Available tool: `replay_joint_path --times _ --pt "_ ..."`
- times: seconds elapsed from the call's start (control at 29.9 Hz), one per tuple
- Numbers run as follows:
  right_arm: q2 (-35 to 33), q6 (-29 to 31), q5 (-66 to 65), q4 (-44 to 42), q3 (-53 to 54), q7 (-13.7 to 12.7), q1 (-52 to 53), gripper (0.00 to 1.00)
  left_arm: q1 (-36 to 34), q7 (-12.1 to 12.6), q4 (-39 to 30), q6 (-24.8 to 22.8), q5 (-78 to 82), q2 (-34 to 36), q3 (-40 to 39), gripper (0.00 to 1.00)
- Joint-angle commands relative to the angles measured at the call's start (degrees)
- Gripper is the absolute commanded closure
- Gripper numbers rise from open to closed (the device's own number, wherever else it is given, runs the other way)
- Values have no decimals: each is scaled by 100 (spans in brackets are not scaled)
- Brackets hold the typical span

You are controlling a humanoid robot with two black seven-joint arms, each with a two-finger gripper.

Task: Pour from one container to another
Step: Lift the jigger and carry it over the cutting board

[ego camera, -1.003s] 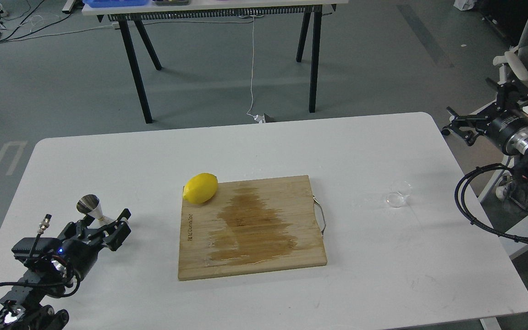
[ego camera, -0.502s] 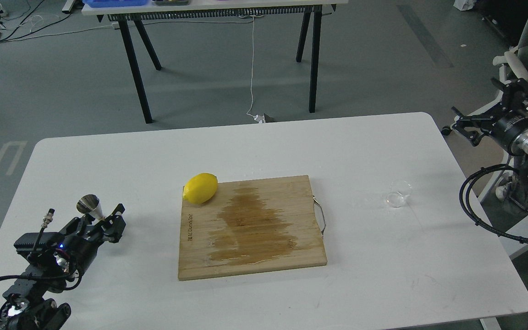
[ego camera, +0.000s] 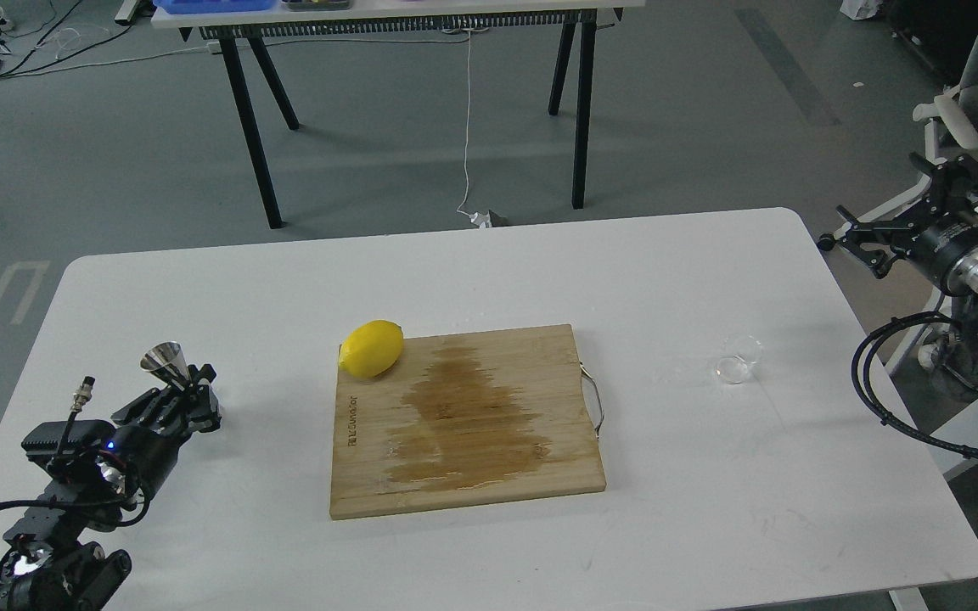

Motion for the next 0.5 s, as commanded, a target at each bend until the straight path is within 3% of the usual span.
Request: replay_joint_path --times 0.0,0.27,0.47 --pt "0 0 -9 -9 76 0 17 1 -593 0 -377 0 0 247 -6 97" --pt "0 0 -35 -27 85 0 87 1 -1860 0 -2011 0 8 346 107 97" --pt "-26 0 -35 -53 77 0 96 1 -2177 0 -2373 0 192 -506 1345 96"
